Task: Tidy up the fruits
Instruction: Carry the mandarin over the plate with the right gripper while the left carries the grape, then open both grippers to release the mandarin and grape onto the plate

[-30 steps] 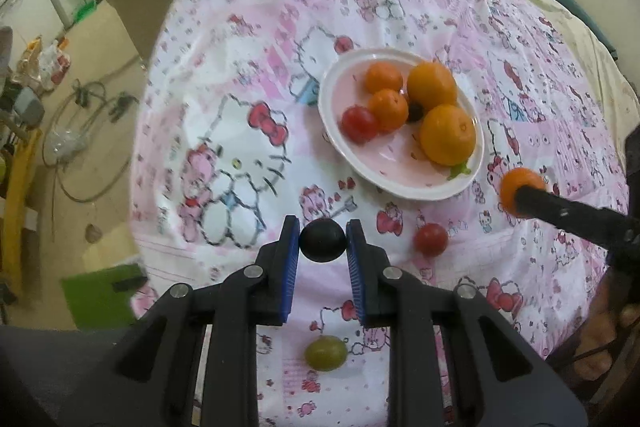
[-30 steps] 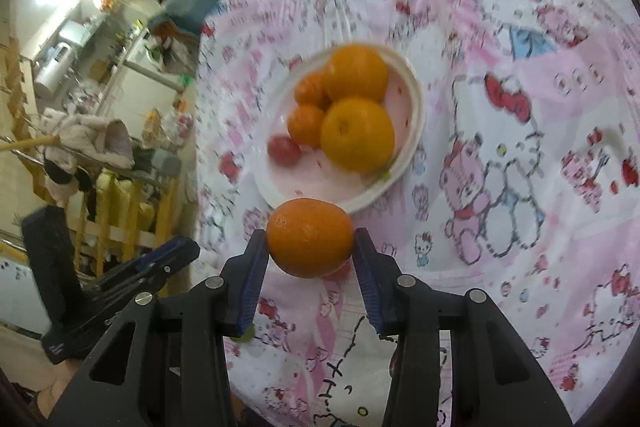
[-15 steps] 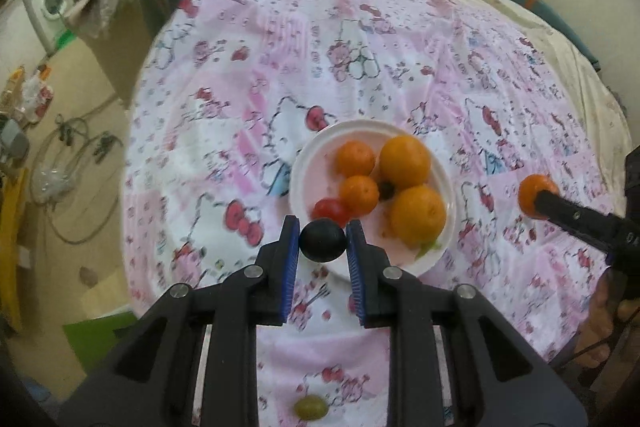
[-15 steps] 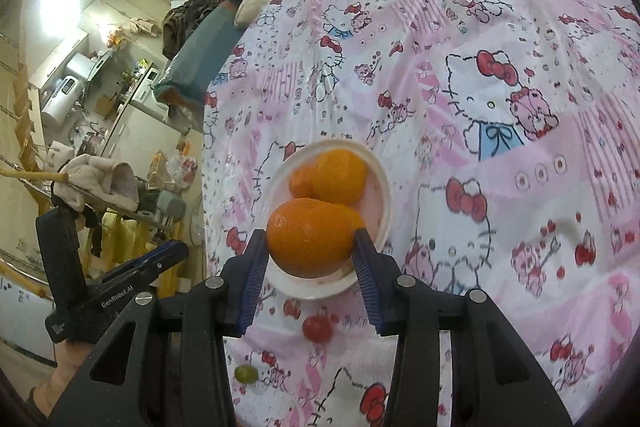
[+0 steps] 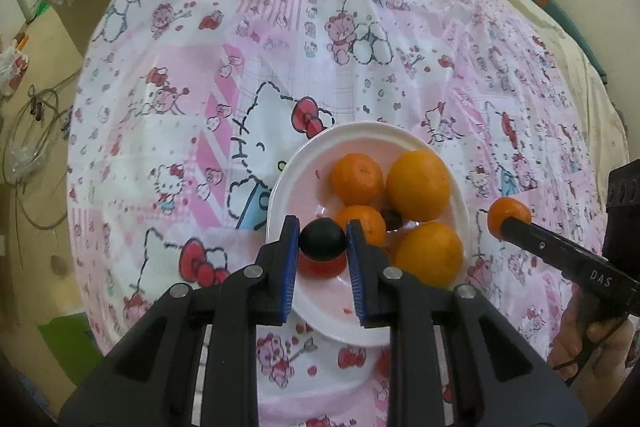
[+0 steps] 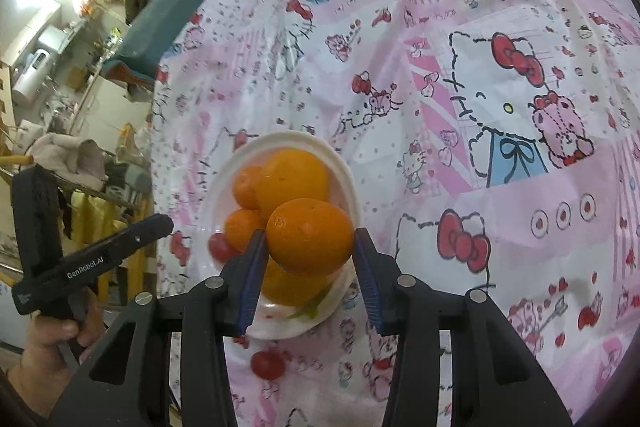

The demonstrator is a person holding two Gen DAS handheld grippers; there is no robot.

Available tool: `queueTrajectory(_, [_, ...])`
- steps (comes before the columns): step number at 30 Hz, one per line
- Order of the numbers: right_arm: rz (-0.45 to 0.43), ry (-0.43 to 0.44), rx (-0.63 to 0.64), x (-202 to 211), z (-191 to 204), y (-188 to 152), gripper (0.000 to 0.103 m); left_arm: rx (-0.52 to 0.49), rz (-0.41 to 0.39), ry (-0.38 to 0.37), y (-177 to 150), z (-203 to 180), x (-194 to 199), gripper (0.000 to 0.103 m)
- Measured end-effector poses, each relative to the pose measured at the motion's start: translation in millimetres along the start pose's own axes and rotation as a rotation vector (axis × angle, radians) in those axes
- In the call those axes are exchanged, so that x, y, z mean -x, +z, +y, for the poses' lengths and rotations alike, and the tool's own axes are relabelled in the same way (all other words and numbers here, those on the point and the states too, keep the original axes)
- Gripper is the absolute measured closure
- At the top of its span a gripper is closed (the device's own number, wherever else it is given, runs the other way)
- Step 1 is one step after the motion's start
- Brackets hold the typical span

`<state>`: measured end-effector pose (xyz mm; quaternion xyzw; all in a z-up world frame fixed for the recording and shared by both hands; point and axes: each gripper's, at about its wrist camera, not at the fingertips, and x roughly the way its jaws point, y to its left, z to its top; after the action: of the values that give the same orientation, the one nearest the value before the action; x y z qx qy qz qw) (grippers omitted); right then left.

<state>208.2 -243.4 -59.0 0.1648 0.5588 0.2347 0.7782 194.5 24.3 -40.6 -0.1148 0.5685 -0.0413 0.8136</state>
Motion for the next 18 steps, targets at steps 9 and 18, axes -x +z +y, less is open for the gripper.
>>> queueTrajectory(9, [0.048, -0.013, -0.006, -27.7, -3.7, 7.7, 0.057, 0.024, 0.034, -0.029, 10.5, 1.3, -33.3, 0.083])
queueTrajectory(18, [0.042, 0.008, -0.049, -31.1, -5.7, 4.7, 0.032, 0.021, 0.039, -0.044, 13.8, -2.3, -42.2, 0.083])
